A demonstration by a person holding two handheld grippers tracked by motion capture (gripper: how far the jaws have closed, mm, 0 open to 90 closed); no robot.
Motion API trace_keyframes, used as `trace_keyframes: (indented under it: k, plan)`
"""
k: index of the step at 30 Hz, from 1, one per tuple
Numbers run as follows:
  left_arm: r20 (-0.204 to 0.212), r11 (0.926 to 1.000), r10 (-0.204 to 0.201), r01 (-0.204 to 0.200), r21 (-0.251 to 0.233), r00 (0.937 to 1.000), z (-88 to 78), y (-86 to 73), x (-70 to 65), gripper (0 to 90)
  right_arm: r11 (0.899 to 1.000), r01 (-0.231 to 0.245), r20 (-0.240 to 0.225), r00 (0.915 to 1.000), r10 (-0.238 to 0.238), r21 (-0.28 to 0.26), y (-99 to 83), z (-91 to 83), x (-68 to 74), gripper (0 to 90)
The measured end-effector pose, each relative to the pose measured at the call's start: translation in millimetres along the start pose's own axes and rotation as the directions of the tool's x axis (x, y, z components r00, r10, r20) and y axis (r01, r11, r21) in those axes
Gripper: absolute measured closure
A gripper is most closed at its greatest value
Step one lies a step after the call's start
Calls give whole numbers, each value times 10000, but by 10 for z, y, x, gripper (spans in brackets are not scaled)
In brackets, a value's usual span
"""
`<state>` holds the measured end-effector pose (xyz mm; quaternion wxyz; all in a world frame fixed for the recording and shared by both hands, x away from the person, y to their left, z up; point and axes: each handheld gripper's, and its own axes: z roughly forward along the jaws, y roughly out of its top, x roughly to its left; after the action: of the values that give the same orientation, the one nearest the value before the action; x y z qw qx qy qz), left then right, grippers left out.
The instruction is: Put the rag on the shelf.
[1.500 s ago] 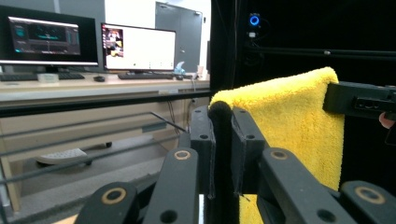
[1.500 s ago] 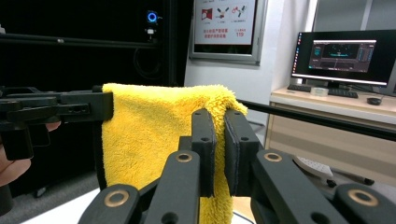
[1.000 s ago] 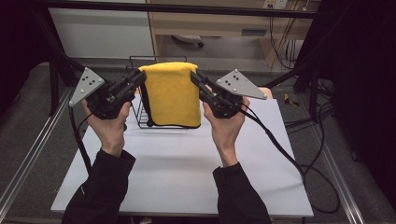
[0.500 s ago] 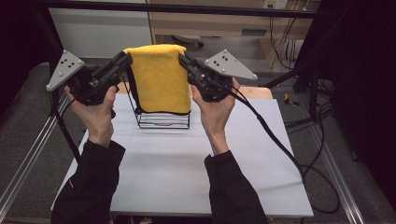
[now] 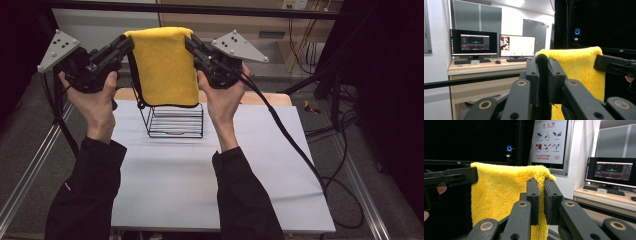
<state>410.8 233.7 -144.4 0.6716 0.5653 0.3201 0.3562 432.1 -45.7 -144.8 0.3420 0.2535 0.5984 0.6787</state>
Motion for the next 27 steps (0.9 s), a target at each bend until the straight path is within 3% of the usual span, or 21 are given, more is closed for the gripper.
trace_keyframes:
  k: [6, 12, 27]
  plan:
    - [-67, 9999, 118, -117, 14, 9999, 69, 109, 35, 809, 10000, 88, 46, 10000, -88, -41, 96, 94, -46, 840]
    - [-41, 10000, -12, 12, -52, 10000, 160, 184, 89, 809, 9999, 85, 113, 9999, -84, -132, 170, 183, -99, 841]
    - [-453, 9997, -50, 39, -251, 9990, 388, 248, 370, 809, 9992, 360, 295, 9989, -355, -185, 266, 571, -168, 840]
